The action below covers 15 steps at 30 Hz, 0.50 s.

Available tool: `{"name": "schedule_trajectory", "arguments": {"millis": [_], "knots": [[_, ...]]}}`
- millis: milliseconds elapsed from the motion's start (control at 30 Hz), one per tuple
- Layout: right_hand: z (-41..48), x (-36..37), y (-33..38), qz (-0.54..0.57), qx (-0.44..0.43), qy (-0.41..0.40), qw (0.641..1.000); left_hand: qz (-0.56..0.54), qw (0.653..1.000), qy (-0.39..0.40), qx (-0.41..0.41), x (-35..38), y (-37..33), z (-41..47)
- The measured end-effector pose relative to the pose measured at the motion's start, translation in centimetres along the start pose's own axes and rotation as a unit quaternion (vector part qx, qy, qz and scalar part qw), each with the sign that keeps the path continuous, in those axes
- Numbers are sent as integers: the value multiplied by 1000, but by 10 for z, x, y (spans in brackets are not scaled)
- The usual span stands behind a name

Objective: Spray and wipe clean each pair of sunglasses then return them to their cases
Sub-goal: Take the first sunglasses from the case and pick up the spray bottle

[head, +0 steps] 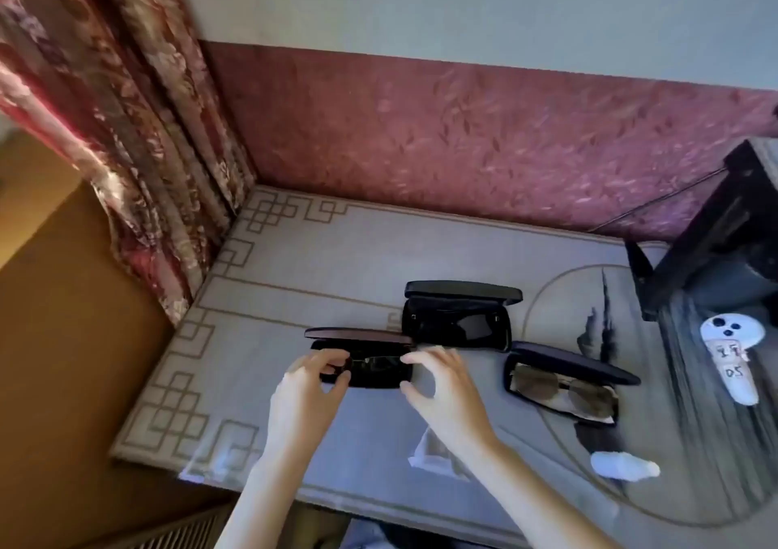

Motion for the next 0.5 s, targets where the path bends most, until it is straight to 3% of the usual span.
{"name": "schedule_trajectory", "arguments": {"millis": [133,267,500], "knots": [[14,21,-1,-45,-62,-83,994,4,993,-105,45,2,21,9],[15,43,-17,-32,-81,-160,983,17,974,-175,144,18,33,9],[15,49,-32,-11,-184,-228,956,33,937,-242,249,36,38,14]]}}
Point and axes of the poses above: each hand's wrist, its own z-axis towards the middle knuckle, its own x-axis out of the palm, y = z × x, the point moved 5 cm from there along z, towards the middle knuckle, and after that the axes turned 7 degrees about y, right-handed, at the moved point
